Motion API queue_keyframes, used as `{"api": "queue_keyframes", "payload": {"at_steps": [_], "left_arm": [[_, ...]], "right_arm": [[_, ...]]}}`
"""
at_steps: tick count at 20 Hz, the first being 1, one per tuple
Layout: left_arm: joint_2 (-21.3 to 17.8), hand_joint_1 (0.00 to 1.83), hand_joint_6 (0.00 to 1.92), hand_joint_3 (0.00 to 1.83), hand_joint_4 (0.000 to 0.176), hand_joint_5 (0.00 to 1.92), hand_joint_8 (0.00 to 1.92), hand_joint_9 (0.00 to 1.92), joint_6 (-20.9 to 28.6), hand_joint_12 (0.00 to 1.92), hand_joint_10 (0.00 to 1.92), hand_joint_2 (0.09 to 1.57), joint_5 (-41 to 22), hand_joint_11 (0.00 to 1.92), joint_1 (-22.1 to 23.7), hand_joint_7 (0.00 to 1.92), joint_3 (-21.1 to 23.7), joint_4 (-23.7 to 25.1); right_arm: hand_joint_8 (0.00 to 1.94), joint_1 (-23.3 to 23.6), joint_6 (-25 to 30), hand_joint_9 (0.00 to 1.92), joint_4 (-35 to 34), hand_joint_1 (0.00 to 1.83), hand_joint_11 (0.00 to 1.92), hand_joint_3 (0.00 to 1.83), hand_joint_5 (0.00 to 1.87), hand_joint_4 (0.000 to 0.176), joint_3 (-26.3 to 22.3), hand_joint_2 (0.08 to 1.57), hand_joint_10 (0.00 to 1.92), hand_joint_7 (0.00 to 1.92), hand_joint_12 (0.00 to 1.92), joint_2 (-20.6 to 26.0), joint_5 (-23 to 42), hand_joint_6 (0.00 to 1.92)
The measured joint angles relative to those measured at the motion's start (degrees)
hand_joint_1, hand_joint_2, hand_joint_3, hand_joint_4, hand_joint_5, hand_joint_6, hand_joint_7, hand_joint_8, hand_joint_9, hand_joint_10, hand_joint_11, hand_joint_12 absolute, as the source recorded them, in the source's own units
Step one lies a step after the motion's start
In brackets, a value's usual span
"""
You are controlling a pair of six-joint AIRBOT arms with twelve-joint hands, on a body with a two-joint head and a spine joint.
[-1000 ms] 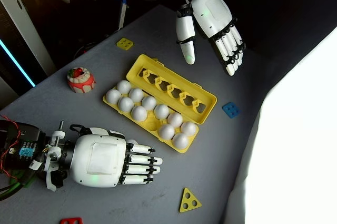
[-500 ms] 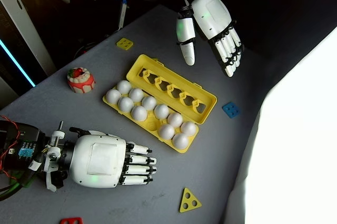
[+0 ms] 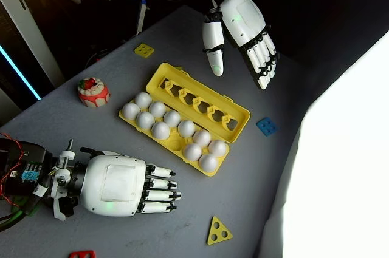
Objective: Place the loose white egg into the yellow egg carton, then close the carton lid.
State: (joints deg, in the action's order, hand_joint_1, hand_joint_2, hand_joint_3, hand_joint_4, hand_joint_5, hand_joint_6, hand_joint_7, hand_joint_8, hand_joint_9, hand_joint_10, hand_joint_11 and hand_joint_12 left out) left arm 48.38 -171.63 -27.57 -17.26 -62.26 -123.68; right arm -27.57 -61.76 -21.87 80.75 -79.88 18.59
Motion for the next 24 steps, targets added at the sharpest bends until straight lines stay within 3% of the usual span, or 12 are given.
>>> {"api": "queue_keyframes", "payload": {"at_steps": [3,8,10,11,14,16,18,22,24], "left_arm": [[0.0,0.0,0.01,0.0,0.017,0.05,0.0,0.08,0.0,0.4,0.0,1.33,0.3,0.0,-0.1,0.11,-0.1,-0.2],[0.0,0.0,0.0,0.0,0.02,0.05,0.0,0.07,0.0,0.31,0.0,1.32,0.6,0.0,-0.2,0.1,-0.1,-0.3],[0.0,0.0,0.0,0.0,0.012,0.06,0.01,0.1,0.1,0.35,0.01,1.33,1.5,0.0,-0.4,0.12,-0.4,-0.9],[0.0,0.0,0.0,0.0,0.01,0.07,0.01,0.09,0.0,0.36,0.0,1.33,1.5,0.0,-0.5,0.13,-0.6,-1.3],[0.0,0.0,0.01,0.0,0.005,0.08,0.02,0.1,0.0,0.36,0.01,1.33,1.5,0.0,-0.5,0.15,-0.6,-1.1],[0.0,0.0,0.0,0.0,0.008,0.06,0.0,0.09,0.0,0.36,0.0,1.33,1.6,0.0,-0.7,0.13,-0.5,-0.8],[0.0,0.0,0.0,0.0,0.01,0.05,0.0,0.06,0.0,0.28,0.0,1.33,1.8,0.0,-0.9,0.08,-0.5,-0.7],[0.0,0.0,0.01,0.0,0.014,0.07,0.01,0.11,0.0,0.59,0.01,1.33,2.5,0.0,-1.2,0.13,-0.5,-0.6],[0.0,0.0,0.0,0.0,0.018,0.06,0.0,0.08,0.0,0.4,0.0,1.33,2.6,0.0,-1.2,0.12,-0.5,-0.6]], "right_arm": [[0.01,1.6,0.1,0.04,0.0,1.08,0.0,0.0,0.73,0.0,0.0,1.26,0.68,0.52,1.19,0.4,0.8,1.39],[0.01,2.7,2.6,0.04,-0.1,1.07,0.0,0.0,0.72,0.0,-0.9,1.26,0.69,0.52,1.19,0.9,1.8,1.4],[0.01,2.7,4.2,0.05,0.3,1.07,0.0,0.0,0.72,0.0,-2.2,1.26,0.7,0.52,1.18,0.9,4.2,1.4],[0.0,2.3,6.6,0.04,2.9,1.07,0.0,0.0,0.71,0.0,-3.0,1.27,0.69,0.52,1.16,0.9,8.5,1.42],[0.0,2.0,7.4,0.04,3.1,1.07,0.0,0.0,0.71,0.0,-3.3,1.26,0.69,0.53,1.18,0.7,11.0,1.41],[0.0,1.6,8.6,0.03,2.9,1.07,0.0,0.0,0.72,0.0,-3.3,1.26,0.68,0.52,1.02,0.1,13.1,1.39],[0.0,1.5,9.3,0.05,3.0,1.07,0.0,0.0,0.72,0.0,-3.3,1.26,0.67,0.53,1.07,-0.6,13.8,1.4],[0.01,1.5,10.3,0.06,3.0,1.07,0.0,0.0,0.72,0.0,-3.3,1.26,0.66,0.52,1.04,-1.9,14.8,1.39],[0.01,1.5,11.0,0.07,3.0,1.08,0.0,0.0,0.73,0.0,-2.9,1.25,0.66,0.53,1.15,-2.7,15.5,1.37]]}}
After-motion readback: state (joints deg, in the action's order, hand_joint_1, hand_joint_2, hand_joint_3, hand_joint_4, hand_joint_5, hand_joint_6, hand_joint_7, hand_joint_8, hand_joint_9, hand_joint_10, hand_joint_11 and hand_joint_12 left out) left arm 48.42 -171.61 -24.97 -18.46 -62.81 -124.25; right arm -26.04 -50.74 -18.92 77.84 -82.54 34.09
